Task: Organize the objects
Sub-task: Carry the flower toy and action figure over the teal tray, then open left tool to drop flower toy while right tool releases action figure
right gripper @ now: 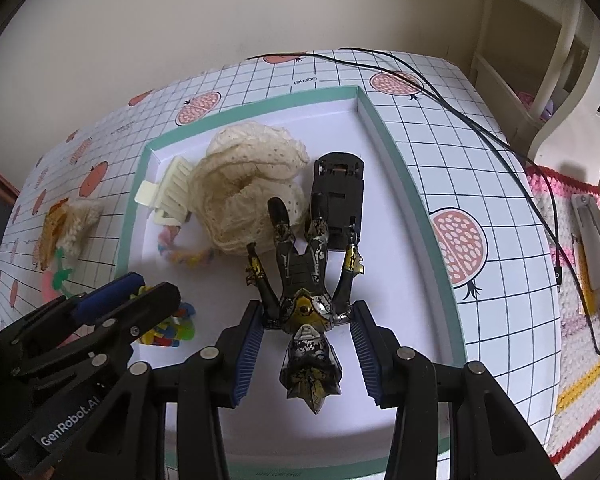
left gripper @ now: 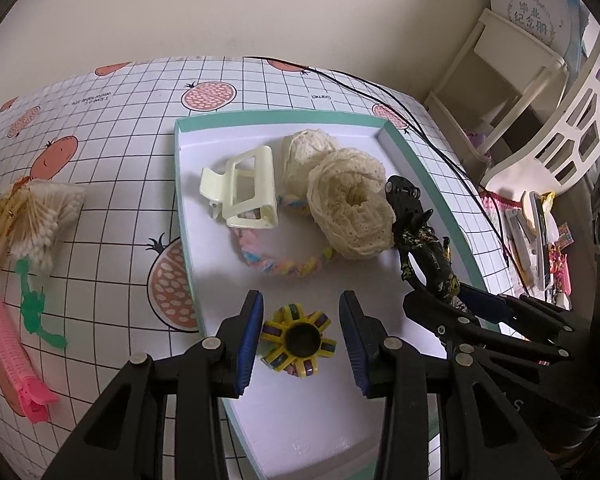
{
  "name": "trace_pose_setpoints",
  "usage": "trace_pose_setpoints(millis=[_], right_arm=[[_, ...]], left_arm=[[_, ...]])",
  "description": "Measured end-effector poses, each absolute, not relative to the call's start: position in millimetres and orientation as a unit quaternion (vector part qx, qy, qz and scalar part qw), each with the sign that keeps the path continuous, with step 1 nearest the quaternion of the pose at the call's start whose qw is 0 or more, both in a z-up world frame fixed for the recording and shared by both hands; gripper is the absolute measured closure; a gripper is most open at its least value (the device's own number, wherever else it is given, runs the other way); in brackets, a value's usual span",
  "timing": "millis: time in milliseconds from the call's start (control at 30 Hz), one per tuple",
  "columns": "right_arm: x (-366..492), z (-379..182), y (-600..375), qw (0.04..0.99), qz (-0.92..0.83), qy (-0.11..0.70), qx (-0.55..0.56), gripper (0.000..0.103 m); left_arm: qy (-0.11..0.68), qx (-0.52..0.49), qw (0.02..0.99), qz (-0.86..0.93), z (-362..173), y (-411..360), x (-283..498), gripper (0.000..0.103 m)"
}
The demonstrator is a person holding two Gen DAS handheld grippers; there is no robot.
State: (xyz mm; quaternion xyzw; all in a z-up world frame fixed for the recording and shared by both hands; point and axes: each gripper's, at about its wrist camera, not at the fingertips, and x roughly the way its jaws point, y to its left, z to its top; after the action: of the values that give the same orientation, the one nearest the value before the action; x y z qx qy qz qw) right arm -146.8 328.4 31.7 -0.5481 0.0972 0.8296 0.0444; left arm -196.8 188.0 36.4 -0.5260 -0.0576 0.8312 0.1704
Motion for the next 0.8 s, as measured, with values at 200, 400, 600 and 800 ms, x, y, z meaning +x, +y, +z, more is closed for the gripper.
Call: trace_pose_setpoints(millis=[200, 400, 600, 800], right_arm=[[-147.8, 27.8, 327.9, 0.044, 0.827, 0.095, -0.553, 0.056], [-149.3, 23.9, 327.0, 0.045, 0.823, 0.094, -0.558, 0.056], [-150.1, 23.9, 326.3, 0.047, 0.822, 0.094, -0.559, 0.055], [-150.9, 26.2, 326.0, 0.046, 0.824, 0.094, -0.557, 0.054]], left_arm=[[-0.057, -0.529, 0.169, 0.830, 34.8, 188.4, -197.7, 0.062], [-0.061, -0.535, 0.165, 0.826, 34.2, 185.9, -199.6, 0.062], [-0.061, -0.534, 0.167, 0.826, 36.2, 184.0, -199.9, 0.062], [-0.066, -0.531, 0.170, 0.827, 41.5, 180.0, -200.7, 0.061]])
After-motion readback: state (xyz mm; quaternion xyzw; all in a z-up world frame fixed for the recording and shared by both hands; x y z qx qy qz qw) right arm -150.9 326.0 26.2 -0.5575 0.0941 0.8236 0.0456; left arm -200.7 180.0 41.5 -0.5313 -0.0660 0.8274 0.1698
